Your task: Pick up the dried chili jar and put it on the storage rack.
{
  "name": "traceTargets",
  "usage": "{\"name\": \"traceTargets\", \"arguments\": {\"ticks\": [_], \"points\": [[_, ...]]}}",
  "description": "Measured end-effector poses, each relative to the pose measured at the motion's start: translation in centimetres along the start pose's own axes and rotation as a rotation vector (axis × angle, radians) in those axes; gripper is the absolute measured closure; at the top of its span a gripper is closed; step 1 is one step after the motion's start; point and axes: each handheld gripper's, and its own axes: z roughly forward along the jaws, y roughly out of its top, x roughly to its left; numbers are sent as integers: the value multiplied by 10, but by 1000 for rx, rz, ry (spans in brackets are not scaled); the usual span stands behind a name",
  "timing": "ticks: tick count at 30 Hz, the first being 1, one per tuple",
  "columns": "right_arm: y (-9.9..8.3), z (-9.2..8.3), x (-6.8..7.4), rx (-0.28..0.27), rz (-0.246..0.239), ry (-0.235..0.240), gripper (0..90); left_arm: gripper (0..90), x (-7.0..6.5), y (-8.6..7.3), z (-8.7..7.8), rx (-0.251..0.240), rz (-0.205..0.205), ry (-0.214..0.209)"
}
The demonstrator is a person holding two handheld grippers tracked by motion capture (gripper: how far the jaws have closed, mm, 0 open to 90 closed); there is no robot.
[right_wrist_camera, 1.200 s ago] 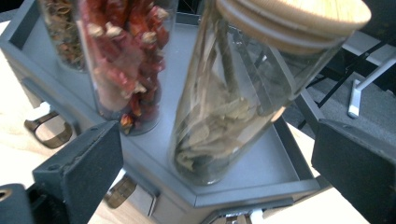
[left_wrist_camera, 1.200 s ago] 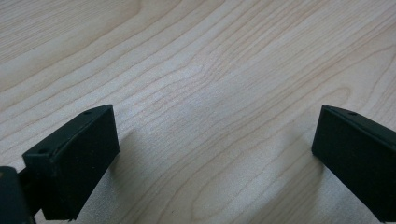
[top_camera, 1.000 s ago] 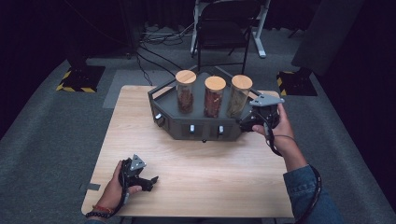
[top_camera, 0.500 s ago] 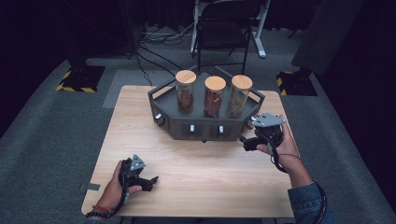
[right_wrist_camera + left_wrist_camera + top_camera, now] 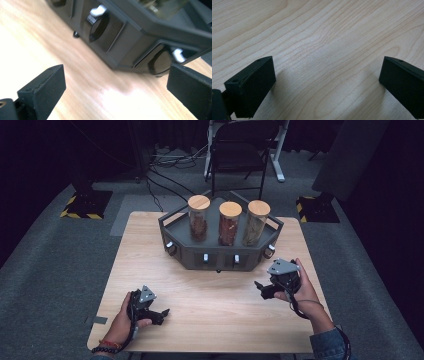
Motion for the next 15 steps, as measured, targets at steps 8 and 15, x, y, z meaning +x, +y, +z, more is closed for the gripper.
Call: {"name": "traceTargets", "arguments": {"ticks": [8, 15], "points": [[-25, 6, 14, -10, -1, -4, 19, 5, 0, 0, 0, 0, 0, -1], [-51, 13, 19, -3, 20, 5, 19, 5, 0, 0, 0, 0, 0, -1]]}}
